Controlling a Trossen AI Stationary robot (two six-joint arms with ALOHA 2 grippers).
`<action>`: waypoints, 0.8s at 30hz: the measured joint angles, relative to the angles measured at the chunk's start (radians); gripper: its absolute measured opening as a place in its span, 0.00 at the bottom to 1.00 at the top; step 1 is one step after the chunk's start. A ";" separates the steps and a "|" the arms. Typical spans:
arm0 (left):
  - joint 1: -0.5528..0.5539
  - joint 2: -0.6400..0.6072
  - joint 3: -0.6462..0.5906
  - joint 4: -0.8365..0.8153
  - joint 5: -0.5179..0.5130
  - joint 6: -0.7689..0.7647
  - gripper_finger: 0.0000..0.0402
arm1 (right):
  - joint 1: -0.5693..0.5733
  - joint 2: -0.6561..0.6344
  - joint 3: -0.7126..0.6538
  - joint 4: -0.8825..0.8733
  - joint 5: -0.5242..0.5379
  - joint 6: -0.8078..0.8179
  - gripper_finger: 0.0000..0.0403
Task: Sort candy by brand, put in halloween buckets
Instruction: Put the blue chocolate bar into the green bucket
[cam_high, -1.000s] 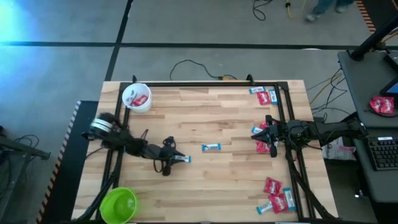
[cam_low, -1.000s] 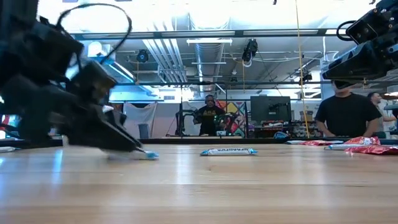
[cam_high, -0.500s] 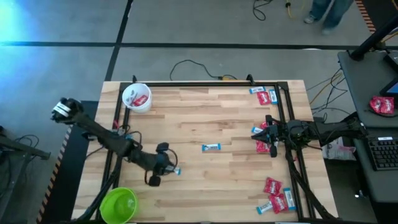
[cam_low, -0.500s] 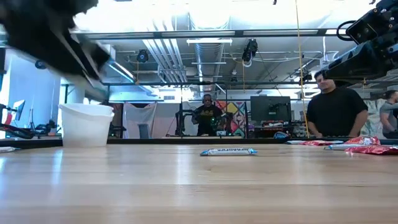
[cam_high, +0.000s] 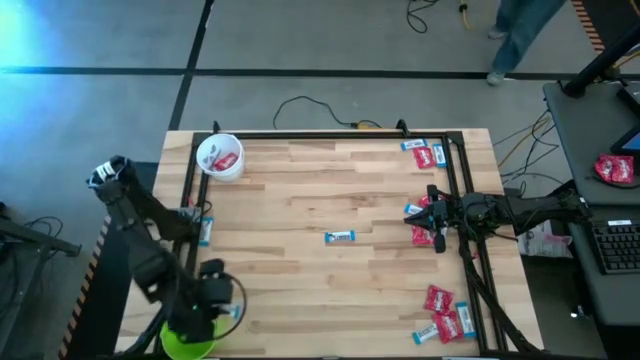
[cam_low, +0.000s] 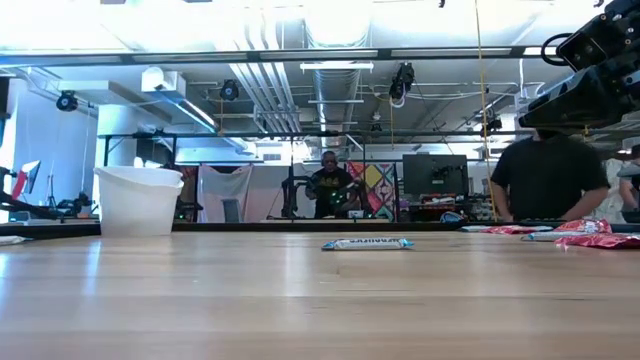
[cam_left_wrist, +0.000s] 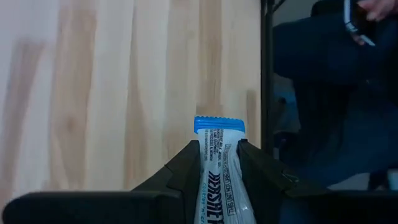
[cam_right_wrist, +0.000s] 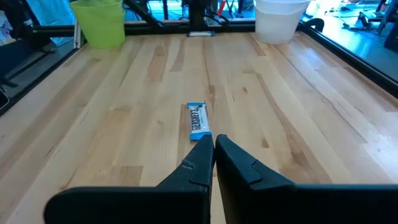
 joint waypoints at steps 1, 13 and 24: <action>-0.016 0.009 0.013 -0.020 0.000 -0.047 0.20 | 0.000 0.000 0.000 0.000 0.000 0.000 0.02; -0.093 0.100 -0.021 -0.058 0.125 -0.362 0.20 | 0.000 0.000 0.000 0.000 0.000 0.000 0.02; -0.127 0.106 0.151 -0.136 0.191 -0.432 0.20 | 0.000 0.000 0.000 0.000 0.000 0.000 0.02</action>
